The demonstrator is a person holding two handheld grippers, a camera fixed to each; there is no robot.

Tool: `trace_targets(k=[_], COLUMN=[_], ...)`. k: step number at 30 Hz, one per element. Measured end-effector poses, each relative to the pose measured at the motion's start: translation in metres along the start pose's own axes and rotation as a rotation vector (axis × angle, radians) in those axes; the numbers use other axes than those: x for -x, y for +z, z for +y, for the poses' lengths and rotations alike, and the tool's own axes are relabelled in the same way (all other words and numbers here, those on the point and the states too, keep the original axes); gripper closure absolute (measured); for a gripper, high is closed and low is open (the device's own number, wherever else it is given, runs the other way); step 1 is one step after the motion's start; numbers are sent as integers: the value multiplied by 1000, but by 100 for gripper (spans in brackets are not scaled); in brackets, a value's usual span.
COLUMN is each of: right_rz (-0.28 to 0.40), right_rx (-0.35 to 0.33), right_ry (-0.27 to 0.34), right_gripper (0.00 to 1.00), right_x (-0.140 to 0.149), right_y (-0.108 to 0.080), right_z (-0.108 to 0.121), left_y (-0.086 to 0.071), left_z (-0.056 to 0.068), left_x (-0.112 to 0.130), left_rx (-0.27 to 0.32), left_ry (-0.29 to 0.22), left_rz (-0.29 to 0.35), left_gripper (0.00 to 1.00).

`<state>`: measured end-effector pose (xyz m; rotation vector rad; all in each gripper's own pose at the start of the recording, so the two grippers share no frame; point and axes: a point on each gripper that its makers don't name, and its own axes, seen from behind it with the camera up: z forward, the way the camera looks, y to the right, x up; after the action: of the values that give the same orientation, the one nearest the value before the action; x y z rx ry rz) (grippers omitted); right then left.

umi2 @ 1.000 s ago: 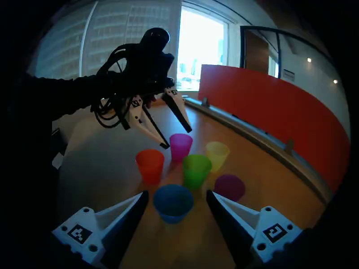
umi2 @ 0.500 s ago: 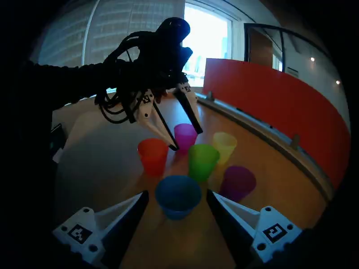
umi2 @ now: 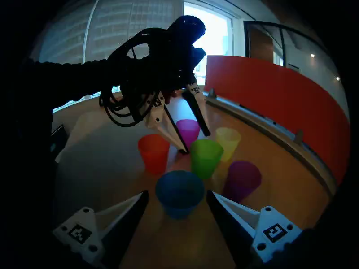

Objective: Pour water

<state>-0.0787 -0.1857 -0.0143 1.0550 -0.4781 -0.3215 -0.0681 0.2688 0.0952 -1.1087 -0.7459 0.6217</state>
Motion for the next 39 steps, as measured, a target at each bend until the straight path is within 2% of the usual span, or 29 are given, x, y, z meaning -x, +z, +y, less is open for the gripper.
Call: trace_targets(k=[6,15,21,31,33,37,39], right_rz=[-2,1,0,0,1,0,-1], right_rx=[-4,-6,-2,1,1,2,2], right_ry=[8,17,23,27,28,31,33], right_gripper=[1,1,1,1,1,1,1], right_x=[4,6,8,9,9,9,10], right_y=[1,2,1,0,0,0,0], right_z=[0,1,3,4,4,5,5], left_y=[7,19,27,33,34,38,39], left_z=[0,-1,-7,-2,-1,-2,-2], left_x=[1,-2,-2,0,0,-1,-2], left_rx=[7,4,-34,-19,-15,-19,-19], left_ry=[-12,-4,21,6,2,-4,-8], left_rz=[-17,-27,-29,-25,-22,-10,-3], left_gripper=[0,0,0,0,1,10,11])
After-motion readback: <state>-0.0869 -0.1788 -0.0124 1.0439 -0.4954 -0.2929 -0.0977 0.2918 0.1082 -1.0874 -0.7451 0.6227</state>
